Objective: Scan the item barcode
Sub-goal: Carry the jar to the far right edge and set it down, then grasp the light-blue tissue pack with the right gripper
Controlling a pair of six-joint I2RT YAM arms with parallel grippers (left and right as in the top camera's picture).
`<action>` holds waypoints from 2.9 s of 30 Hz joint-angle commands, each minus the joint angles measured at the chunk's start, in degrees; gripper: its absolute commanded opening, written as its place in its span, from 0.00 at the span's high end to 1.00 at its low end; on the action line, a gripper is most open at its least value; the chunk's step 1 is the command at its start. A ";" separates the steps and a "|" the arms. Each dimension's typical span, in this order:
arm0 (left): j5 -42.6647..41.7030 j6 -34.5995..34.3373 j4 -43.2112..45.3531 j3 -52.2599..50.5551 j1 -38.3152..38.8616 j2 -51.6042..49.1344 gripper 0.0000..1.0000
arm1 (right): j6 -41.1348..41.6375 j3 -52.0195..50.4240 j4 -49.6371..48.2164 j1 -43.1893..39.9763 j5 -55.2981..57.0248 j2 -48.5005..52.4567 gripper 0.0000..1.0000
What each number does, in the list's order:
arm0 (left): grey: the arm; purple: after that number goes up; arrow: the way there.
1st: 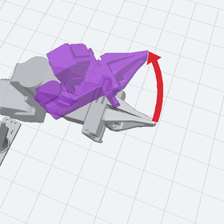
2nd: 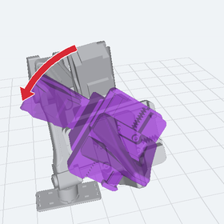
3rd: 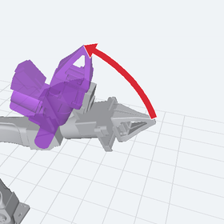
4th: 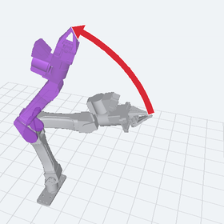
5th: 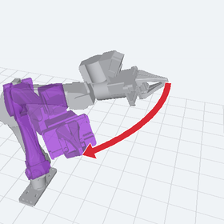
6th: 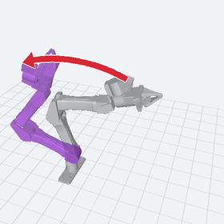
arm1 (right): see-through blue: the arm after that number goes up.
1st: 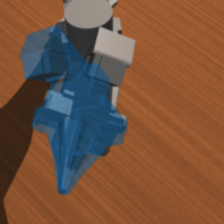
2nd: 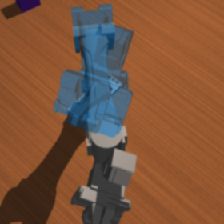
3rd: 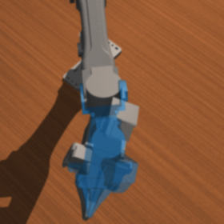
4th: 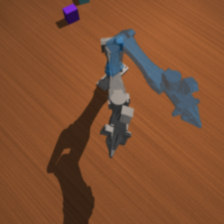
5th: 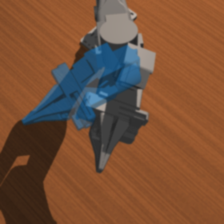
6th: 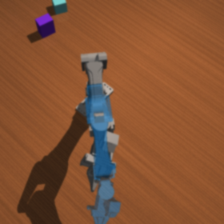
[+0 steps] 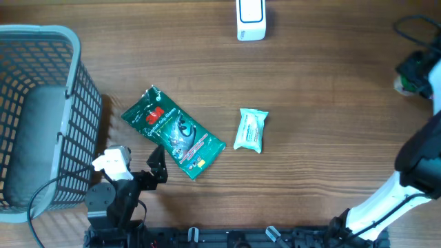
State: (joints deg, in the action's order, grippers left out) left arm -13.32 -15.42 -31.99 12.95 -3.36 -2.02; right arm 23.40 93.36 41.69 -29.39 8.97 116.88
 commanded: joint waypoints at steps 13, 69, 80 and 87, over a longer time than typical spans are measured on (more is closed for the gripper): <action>0.35 -0.46 0.17 -0.37 0.26 0.24 0.00 | 0.63 10.43 2.93 -10.23 4.04 5.68 0.00; 0.35 -0.46 0.17 -0.37 0.26 0.24 0.00 | 26.67 1.01 27.15 71.23 9.90 13.40 0.48; 0.35 -0.46 0.17 -0.37 0.26 0.24 0.00 | 10.51 13.07 28.00 70.10 -11.74 12.83 0.95; 0.35 -0.46 0.17 -0.37 0.26 0.24 0.00 | -27.28 18.64 34.95 62.42 -50.42 8.79 0.96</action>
State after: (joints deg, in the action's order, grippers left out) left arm -13.32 -15.42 -31.97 12.95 -3.38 -2.02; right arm 17.96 111.59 74.22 37.28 -17.91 127.37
